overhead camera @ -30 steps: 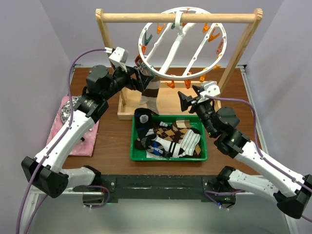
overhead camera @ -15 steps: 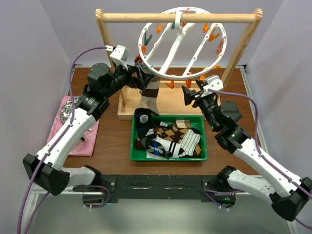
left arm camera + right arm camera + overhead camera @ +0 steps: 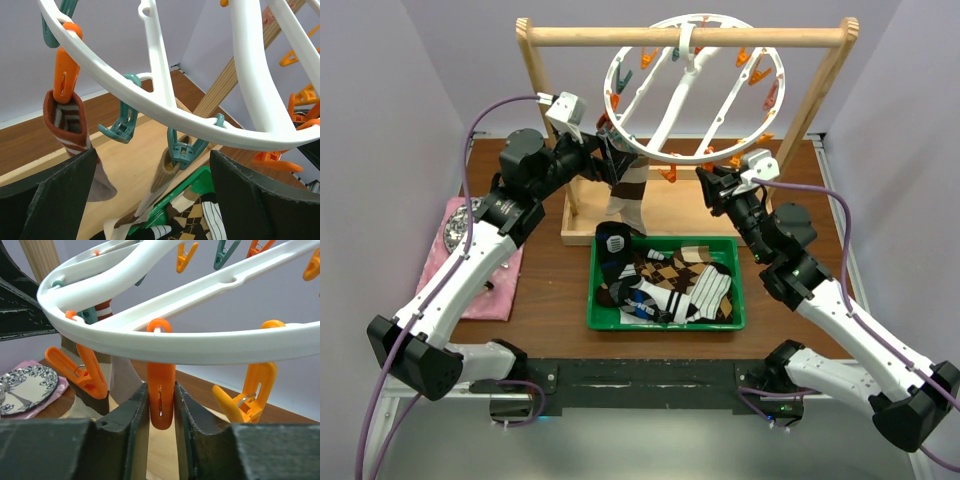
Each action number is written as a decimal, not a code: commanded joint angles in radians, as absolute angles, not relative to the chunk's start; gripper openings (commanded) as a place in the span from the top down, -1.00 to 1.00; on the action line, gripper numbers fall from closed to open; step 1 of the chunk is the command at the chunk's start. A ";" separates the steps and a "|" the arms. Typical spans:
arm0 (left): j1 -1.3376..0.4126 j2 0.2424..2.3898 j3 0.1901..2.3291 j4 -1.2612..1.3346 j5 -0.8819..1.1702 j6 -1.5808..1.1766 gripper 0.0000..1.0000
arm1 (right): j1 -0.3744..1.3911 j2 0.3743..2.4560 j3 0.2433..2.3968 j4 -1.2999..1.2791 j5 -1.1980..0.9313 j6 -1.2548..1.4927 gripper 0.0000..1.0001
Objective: Clip the socks to the hanger
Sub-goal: Open the clamp at the hanger.
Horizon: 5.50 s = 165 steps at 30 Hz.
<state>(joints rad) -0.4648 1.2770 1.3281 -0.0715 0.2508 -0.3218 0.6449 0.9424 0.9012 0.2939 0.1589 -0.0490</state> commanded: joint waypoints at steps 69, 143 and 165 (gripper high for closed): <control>-0.402 1.134 1.325 -0.036 0.390 -0.439 -0.56 | 0.804 1.246 1.151 0.285 0.021 0.225 1.00; -0.457 1.339 1.273 0.314 0.543 -0.703 0.08 | 0.802 1.289 1.150 0.333 0.012 0.236 1.00; -0.449 1.305 1.279 0.233 0.496 -0.638 1.00 | 0.798 1.103 1.039 0.233 0.107 0.192 0.05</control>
<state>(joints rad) -0.4591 1.3422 1.2396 0.2455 0.5575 -0.6830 0.7994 1.2251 1.0691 0.2588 0.0616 0.2203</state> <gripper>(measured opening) 0.357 0.471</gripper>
